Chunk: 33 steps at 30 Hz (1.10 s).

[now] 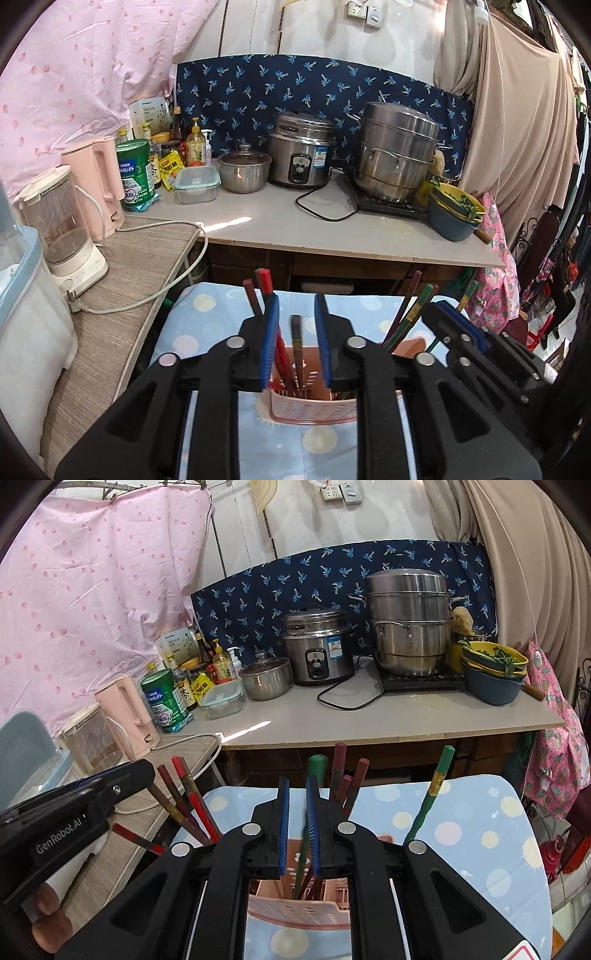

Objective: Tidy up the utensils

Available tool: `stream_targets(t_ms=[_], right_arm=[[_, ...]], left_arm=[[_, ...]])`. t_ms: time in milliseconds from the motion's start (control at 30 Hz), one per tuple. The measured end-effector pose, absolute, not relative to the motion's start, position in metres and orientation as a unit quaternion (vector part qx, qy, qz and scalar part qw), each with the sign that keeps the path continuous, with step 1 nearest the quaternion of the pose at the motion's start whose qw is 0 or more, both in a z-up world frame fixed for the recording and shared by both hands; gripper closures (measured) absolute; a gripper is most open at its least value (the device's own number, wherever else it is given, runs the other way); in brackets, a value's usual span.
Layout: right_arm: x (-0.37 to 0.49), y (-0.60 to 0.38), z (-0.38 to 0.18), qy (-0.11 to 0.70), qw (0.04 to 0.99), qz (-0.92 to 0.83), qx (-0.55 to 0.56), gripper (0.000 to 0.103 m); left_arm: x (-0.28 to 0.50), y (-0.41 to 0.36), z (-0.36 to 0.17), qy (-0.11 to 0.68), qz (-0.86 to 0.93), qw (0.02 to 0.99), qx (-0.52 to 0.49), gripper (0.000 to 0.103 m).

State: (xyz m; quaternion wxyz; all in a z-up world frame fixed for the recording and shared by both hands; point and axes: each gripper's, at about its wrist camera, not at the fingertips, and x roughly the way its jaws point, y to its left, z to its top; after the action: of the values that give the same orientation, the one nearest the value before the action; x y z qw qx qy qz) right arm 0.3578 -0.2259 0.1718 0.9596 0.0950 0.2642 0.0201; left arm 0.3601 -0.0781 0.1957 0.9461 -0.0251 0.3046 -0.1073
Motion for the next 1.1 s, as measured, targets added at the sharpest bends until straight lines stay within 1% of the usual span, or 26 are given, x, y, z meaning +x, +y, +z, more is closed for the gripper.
stream_targets(t_ms=[67, 133, 200, 667, 800, 1100], right_arm=[[0.355, -0.226, 0.172, 0.262, 0.96, 0.021, 0.094, 0.088], [0.347, -0.226, 0.174, 0.258, 0.961, 0.024, 0.093, 0.085], [0.338, -0.225, 0.176, 0.255, 0.962, 0.026, 0.091, 0.081], [0.284, -0.215, 0.175, 0.258, 0.961, 0.031, 0.09, 0.073], [0.269, -0.212, 0.172, 0.262, 0.961, 0.031, 0.086, 0.068], [0.232, -0.205, 0.161, 0.267, 0.96, 0.027, 0.076, 0.061]], left_arm=[[0.357, -0.076, 0.195, 0.304, -0.107, 0.947, -0.023, 0.078], [0.351, -0.075, 0.194, 0.299, -0.103, 0.948, -0.02, 0.069], [0.345, -0.073, 0.195, 0.295, -0.101, 0.95, -0.016, 0.067], [0.302, -0.06, 0.187, 0.302, -0.083, 0.95, 0.009, 0.066], [0.287, -0.056, 0.181, 0.303, -0.071, 0.95, 0.021, 0.065], [0.255, -0.041, 0.161, 0.328, -0.061, 0.942, 0.028, 0.065]])
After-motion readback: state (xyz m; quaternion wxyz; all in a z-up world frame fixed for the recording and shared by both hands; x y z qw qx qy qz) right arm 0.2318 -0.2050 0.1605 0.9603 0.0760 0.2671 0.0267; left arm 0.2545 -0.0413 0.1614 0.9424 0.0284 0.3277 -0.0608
